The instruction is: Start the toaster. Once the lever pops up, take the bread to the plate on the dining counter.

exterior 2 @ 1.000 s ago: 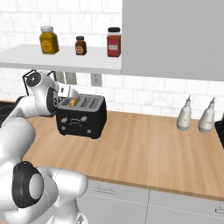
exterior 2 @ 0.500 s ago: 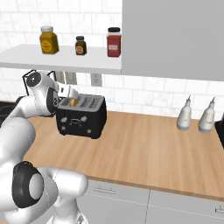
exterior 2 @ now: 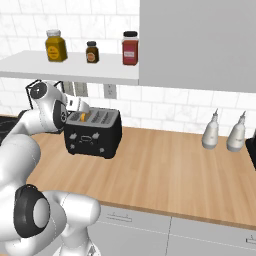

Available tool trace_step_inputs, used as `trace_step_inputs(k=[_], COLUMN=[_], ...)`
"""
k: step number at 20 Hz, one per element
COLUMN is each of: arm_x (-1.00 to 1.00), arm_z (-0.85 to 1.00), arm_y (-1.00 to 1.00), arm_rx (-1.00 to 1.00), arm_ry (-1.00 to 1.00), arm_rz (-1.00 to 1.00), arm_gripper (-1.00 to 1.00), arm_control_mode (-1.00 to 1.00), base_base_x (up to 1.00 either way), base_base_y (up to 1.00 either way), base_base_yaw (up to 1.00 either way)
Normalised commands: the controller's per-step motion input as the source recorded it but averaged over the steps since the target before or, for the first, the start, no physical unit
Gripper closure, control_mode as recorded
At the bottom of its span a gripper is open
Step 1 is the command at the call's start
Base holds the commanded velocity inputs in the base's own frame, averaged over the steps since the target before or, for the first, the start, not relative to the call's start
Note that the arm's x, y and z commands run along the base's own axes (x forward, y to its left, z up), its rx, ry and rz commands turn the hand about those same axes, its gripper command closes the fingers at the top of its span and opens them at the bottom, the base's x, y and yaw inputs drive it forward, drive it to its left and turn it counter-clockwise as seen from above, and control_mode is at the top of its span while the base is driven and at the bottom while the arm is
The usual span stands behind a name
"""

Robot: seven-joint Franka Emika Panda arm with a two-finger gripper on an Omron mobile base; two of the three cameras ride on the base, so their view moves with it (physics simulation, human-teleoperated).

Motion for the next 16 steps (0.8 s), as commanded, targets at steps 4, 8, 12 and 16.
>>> trace_step_inputs(k=[4, 8, 12, 16], arm_x=[0.00, 0.00, 0.00, 0.00], arm_z=[0.00, 0.00, 0.00, 0.00], arm_y=[0.00, 0.00, 0.00, 0.00], arm_rx=[0.00, 0.00, 0.00, 0.00], arm_ry=[0.00, 0.00, 0.00, 0.00], arm_rz=[0.00, 0.00, 0.00, 0.00], arm_gripper=[-1.00, -1.00, -1.00, -1.00], arm_control_mode=[-1.00, -1.00, -1.00, -1.00], base_base_x=[0.00, 0.00, 0.00, 0.00], base_base_y=[0.00, 0.00, 0.00, 0.00], base_base_yaw=[0.00, 0.00, 0.00, 0.00])
